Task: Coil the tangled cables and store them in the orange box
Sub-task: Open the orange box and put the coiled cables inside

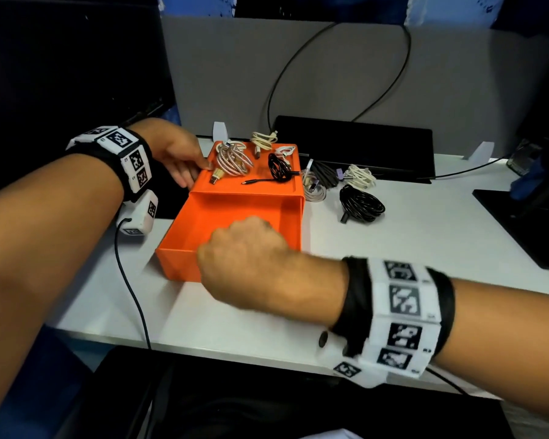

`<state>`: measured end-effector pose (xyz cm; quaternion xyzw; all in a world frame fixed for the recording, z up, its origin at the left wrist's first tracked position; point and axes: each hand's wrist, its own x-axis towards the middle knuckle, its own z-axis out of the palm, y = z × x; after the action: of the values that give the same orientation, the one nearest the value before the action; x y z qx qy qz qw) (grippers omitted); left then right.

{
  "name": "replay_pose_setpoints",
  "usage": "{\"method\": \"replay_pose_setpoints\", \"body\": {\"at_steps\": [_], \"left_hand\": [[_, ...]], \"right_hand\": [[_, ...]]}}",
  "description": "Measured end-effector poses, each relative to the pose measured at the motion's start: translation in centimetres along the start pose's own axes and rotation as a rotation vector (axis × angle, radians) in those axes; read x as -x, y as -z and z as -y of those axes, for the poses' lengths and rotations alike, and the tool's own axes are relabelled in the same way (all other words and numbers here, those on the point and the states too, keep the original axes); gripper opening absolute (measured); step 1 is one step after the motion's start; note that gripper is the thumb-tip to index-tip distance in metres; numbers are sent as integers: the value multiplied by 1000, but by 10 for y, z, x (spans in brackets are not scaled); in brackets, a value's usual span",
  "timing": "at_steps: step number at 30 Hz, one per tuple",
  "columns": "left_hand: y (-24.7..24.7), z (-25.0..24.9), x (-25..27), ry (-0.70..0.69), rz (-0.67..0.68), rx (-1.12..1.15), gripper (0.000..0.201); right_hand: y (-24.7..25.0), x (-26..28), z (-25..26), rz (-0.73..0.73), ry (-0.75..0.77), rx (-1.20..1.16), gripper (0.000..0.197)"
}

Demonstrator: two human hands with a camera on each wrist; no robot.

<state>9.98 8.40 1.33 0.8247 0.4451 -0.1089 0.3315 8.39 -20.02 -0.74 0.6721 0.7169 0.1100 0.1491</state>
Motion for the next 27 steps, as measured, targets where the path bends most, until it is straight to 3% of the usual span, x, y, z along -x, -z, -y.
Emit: {"method": "replay_pose_setpoints", "body": {"at_steps": [4,8,13,17,20,24,27], "left_hand": [[-4,2,4,-38,-48,10,37],[-1,3,1,-22,-15,-1,41],[-1,4,-1,-24,-18,8,42],[-2,8,-2,-36,-5,22,43],[-2,9,-3,-54,-12,25,40],[-4,8,-2,-54,-23,5,39],[-3,8,0,-56,3,-5,43]], "right_hand": [[25,-16,-70,-223,-297,-93,29],[0,-35,-131,-36,-430,-118,45],[-35,-57,-150,-71,-363,-167,36],[-21,-49,-140,-193,-317,-169,31],[2,-38,-107,-321,-177,-158,31],[3,-41,-61,-196,55,39,30],[-12,-58,-53,-97,91,147,27]]}}
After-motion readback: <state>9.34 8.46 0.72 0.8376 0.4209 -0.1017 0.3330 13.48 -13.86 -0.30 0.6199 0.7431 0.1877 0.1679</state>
